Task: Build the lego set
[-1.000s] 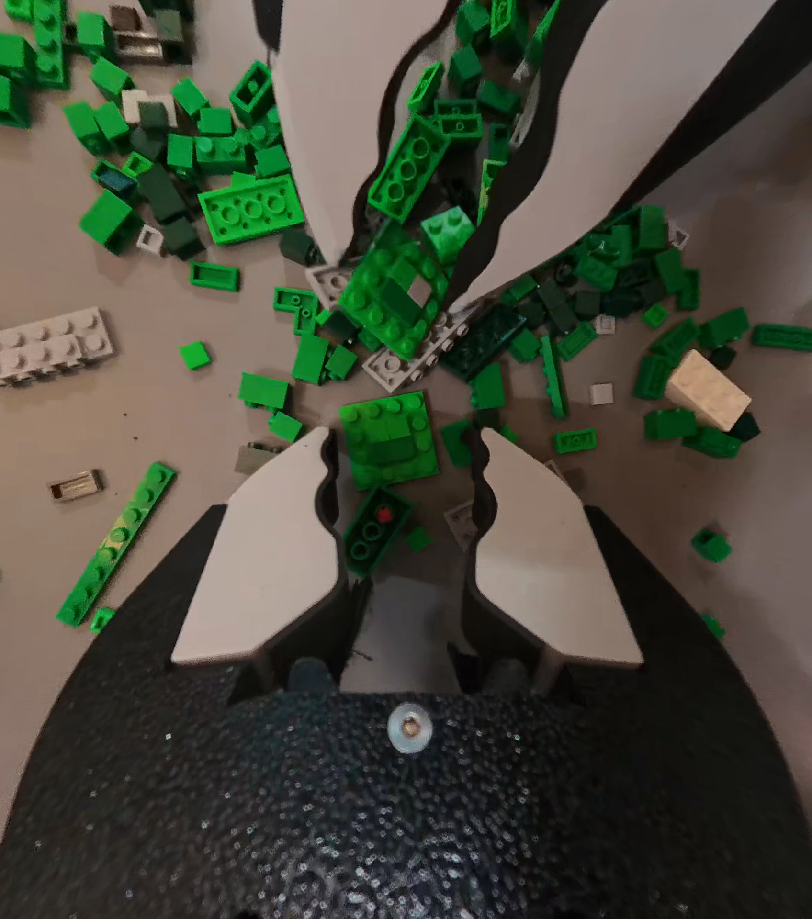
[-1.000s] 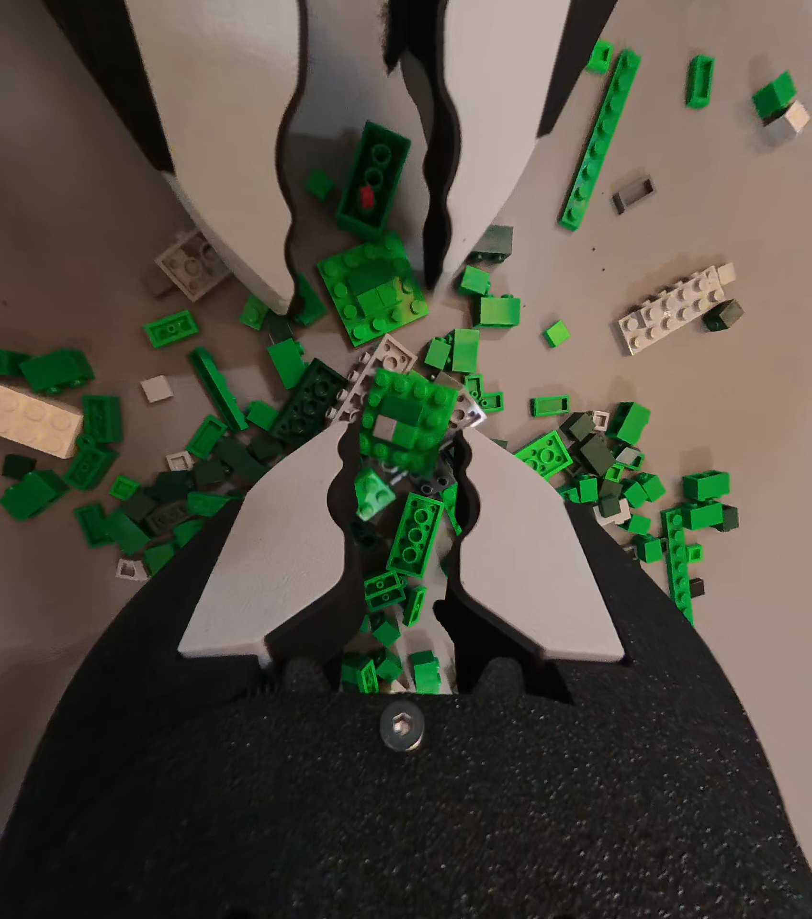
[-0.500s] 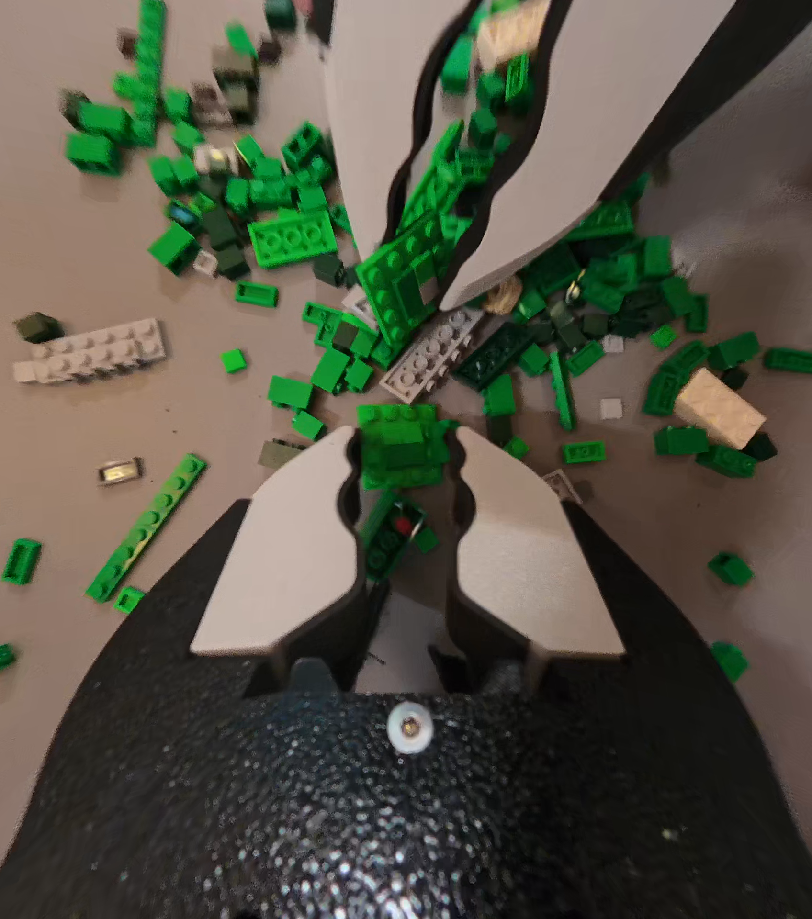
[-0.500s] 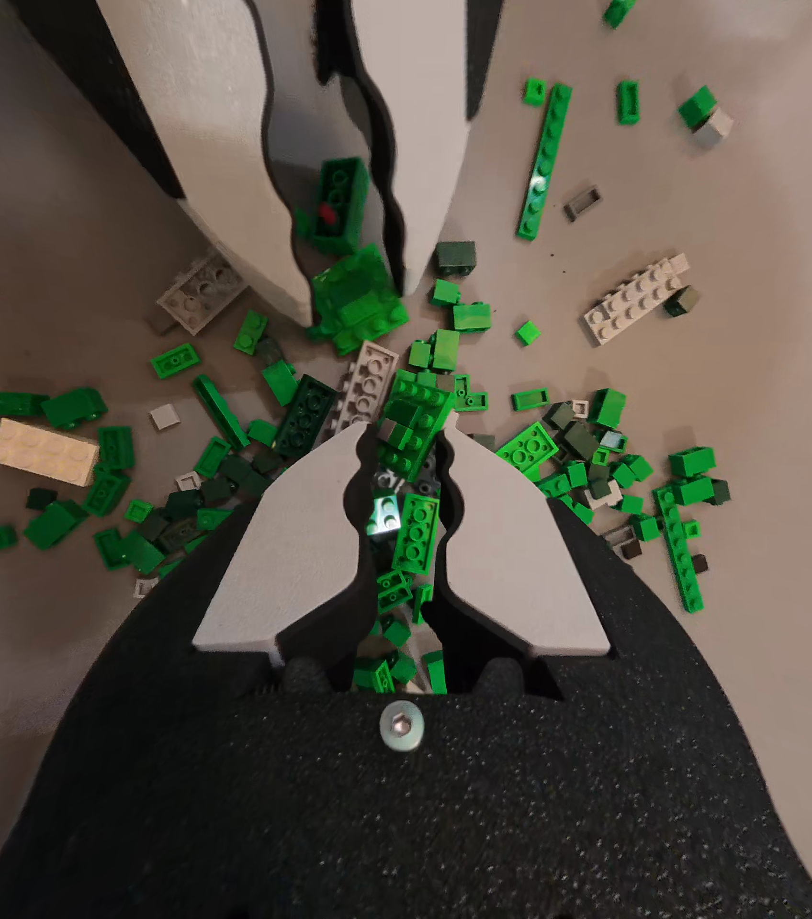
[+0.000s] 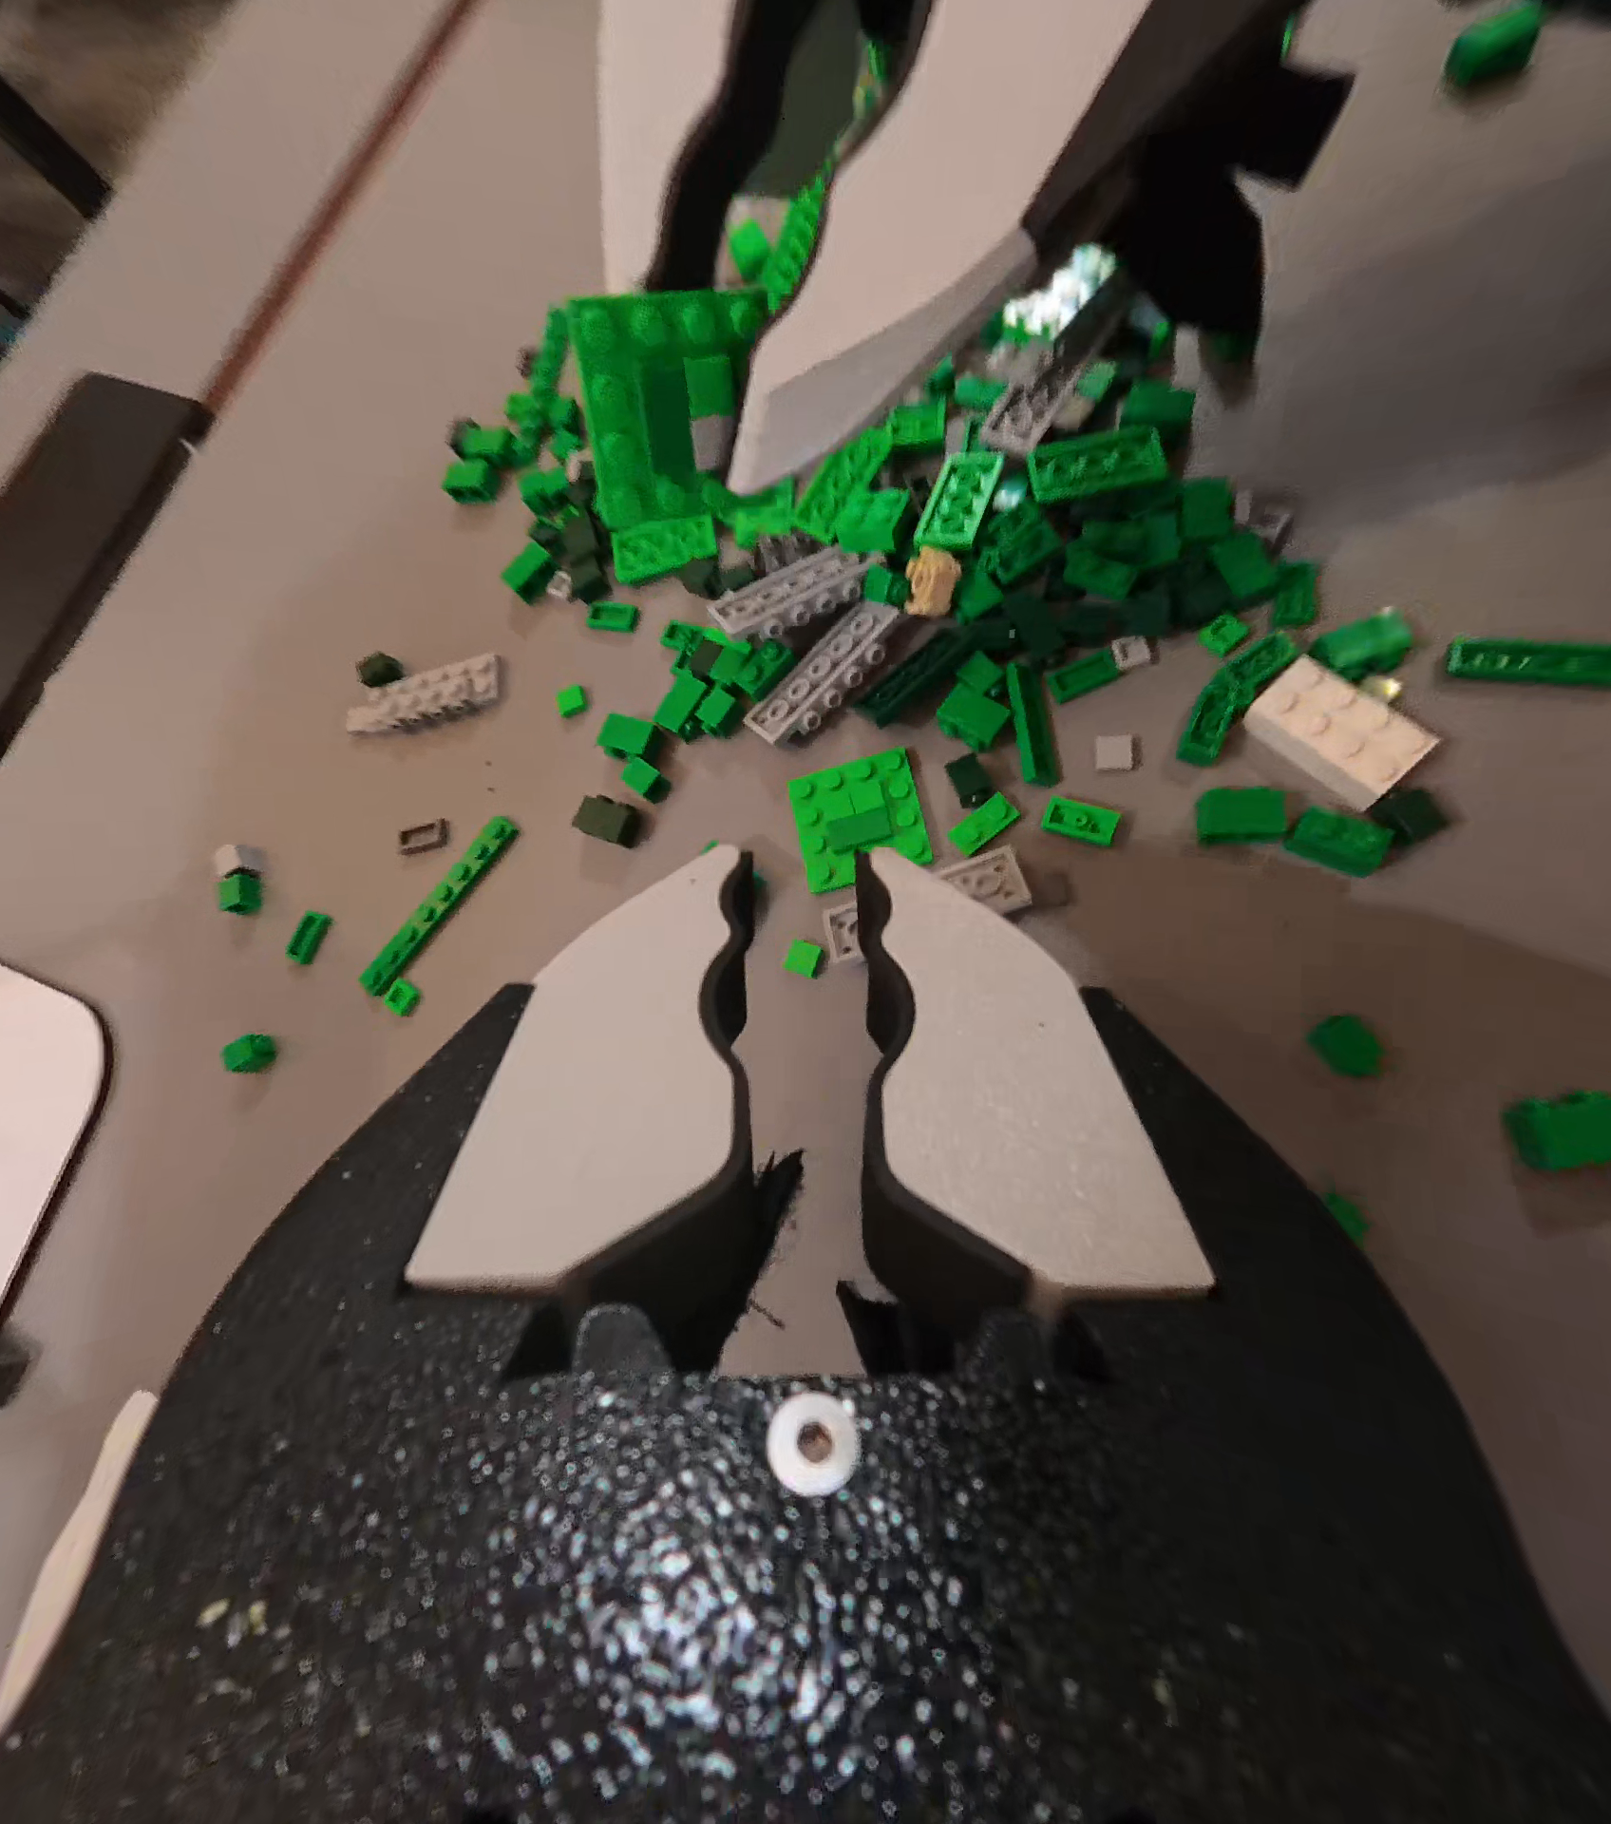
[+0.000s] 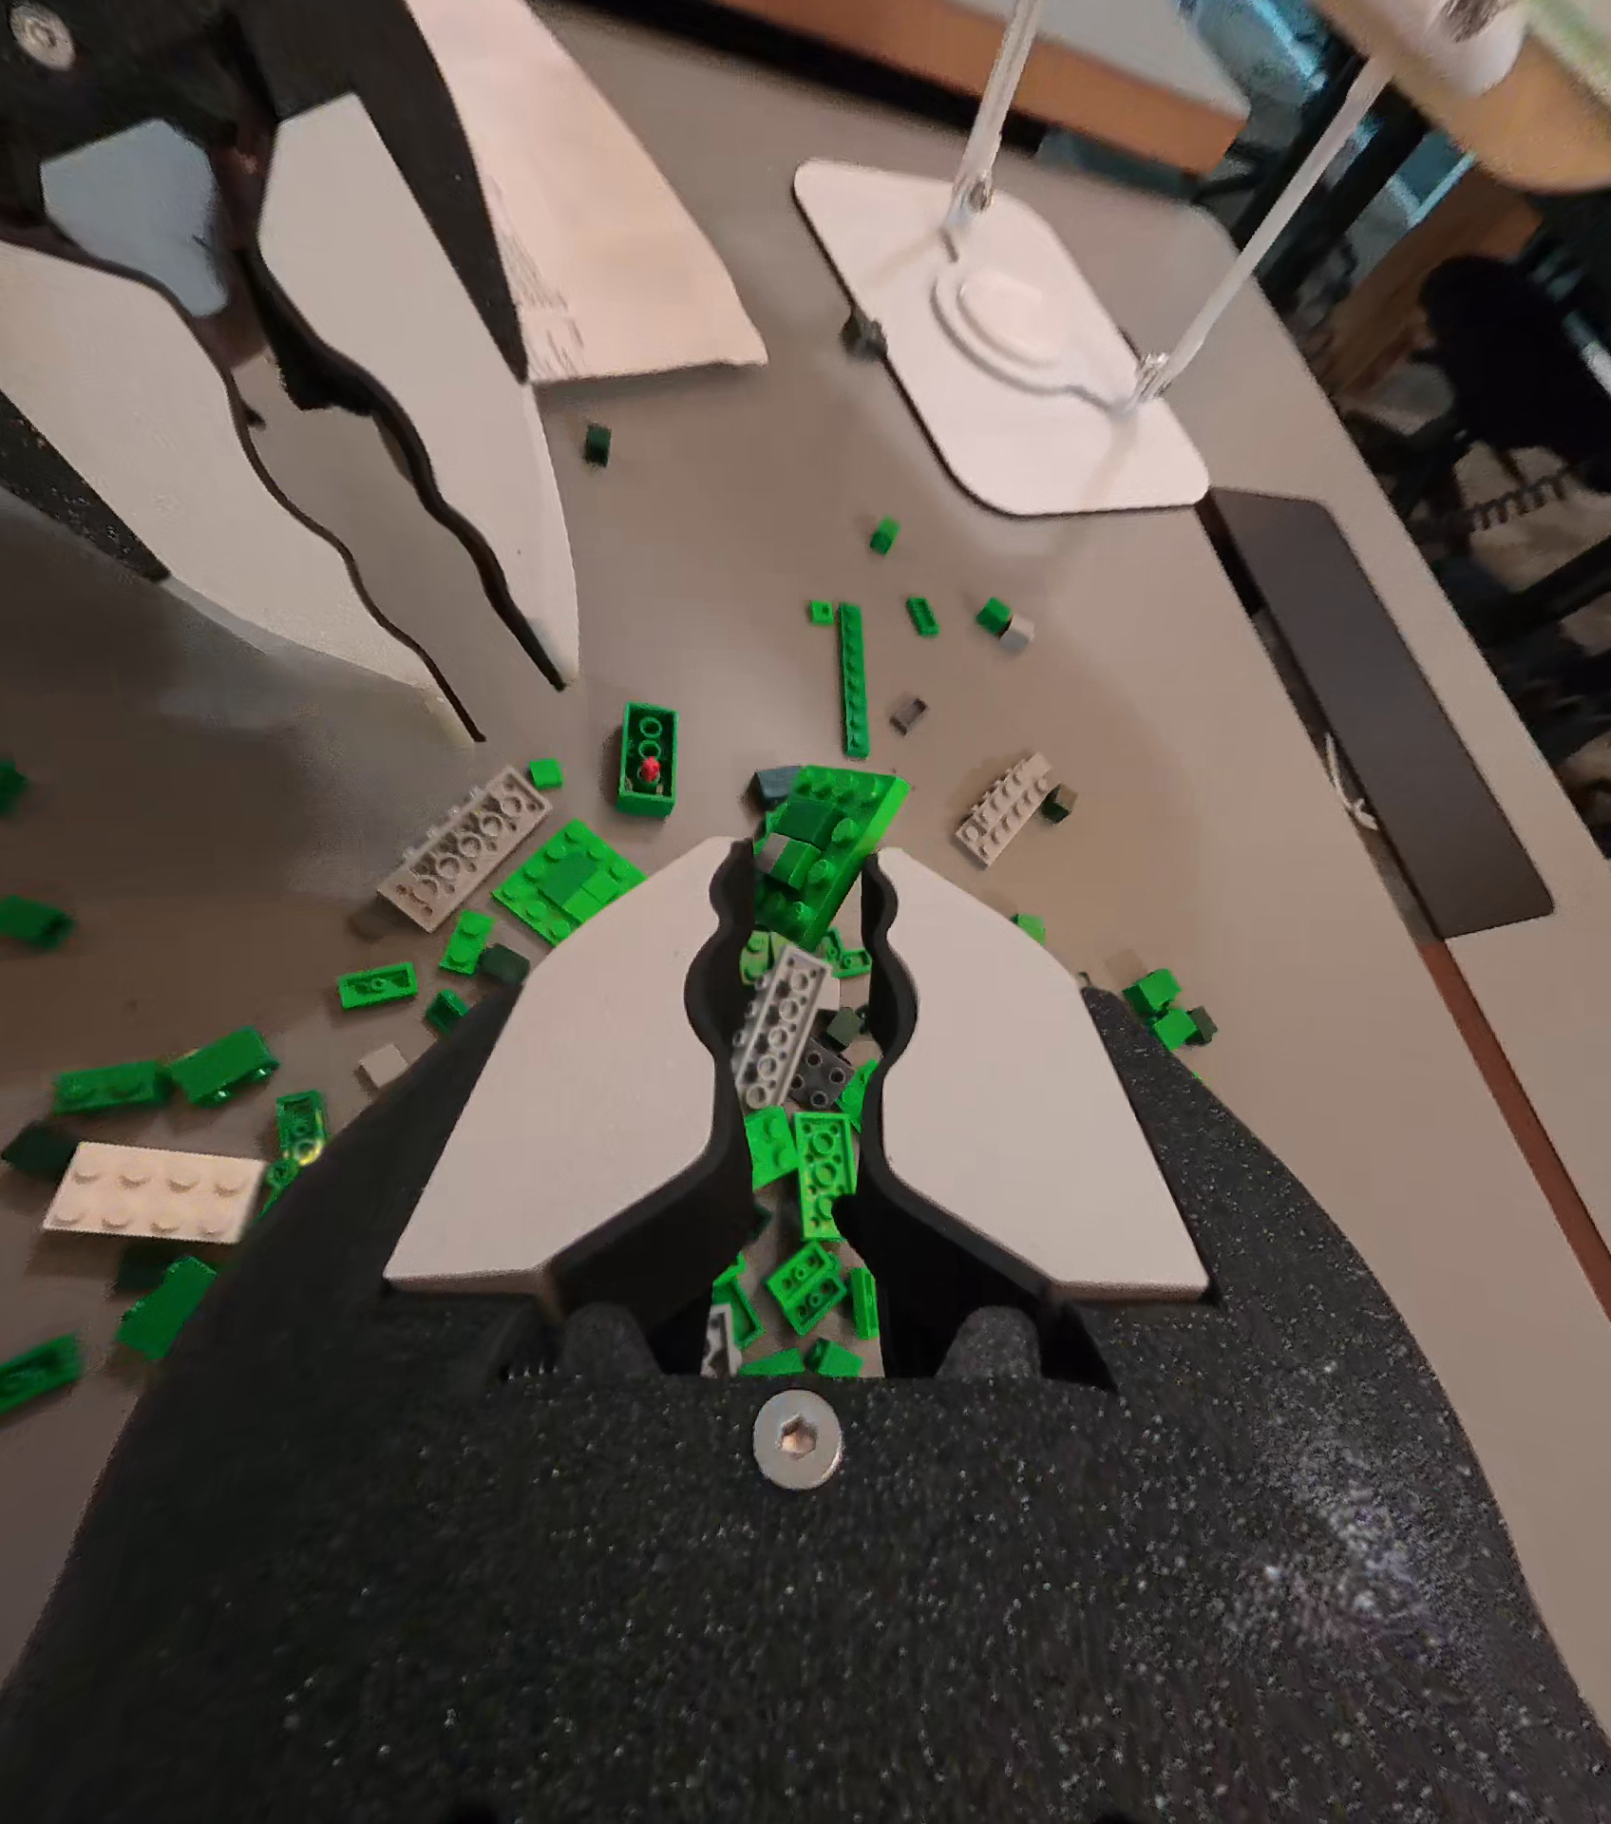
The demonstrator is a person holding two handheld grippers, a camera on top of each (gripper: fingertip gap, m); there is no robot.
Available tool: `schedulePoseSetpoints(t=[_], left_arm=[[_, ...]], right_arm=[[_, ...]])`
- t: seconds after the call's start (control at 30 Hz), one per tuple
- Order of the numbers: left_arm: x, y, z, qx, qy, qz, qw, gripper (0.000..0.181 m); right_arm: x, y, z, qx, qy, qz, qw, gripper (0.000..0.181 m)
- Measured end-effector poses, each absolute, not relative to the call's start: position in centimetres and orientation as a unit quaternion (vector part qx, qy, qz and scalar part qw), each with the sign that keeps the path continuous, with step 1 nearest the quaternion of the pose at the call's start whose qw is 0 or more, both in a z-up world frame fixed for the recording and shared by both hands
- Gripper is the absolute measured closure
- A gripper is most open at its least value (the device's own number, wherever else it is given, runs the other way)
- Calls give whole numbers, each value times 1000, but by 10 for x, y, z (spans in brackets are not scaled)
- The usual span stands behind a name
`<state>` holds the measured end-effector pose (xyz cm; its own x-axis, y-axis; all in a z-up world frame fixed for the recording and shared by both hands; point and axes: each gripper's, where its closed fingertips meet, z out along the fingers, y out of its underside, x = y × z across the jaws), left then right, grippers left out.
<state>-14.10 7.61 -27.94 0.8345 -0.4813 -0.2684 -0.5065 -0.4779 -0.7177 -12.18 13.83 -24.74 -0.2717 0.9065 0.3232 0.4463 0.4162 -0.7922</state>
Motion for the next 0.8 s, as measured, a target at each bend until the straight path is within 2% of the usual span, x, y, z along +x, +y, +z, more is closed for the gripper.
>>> schedulePoseSetpoints(t=[0.03,0.3,0.47,0.6,0.7,0.8], left_arm=[[-141,75,-274,-853,274,14,443,162],[-153,94,-242,-791,204,26,576,157],[-150,105,-229,-738,182,-23,649,153],[-130,91,-225,-710,225,-105,659,143],[-104,77,-222,-684,240,-224,651,139],[-89,74,-221,-677,254,-262,639,139]], right_arm=[[-120,137,-244,-456,-737,295,402,161],[-91,139,-238,-484,-702,324,410,161],[-77,137,-233,-485,-675,363,422,161],[-80,110,-241,-443,-690,425,384,162],[-78,86,-245,-402,-708,471,341,163],[-75,75,-245,-370,-716,488,336,175]])
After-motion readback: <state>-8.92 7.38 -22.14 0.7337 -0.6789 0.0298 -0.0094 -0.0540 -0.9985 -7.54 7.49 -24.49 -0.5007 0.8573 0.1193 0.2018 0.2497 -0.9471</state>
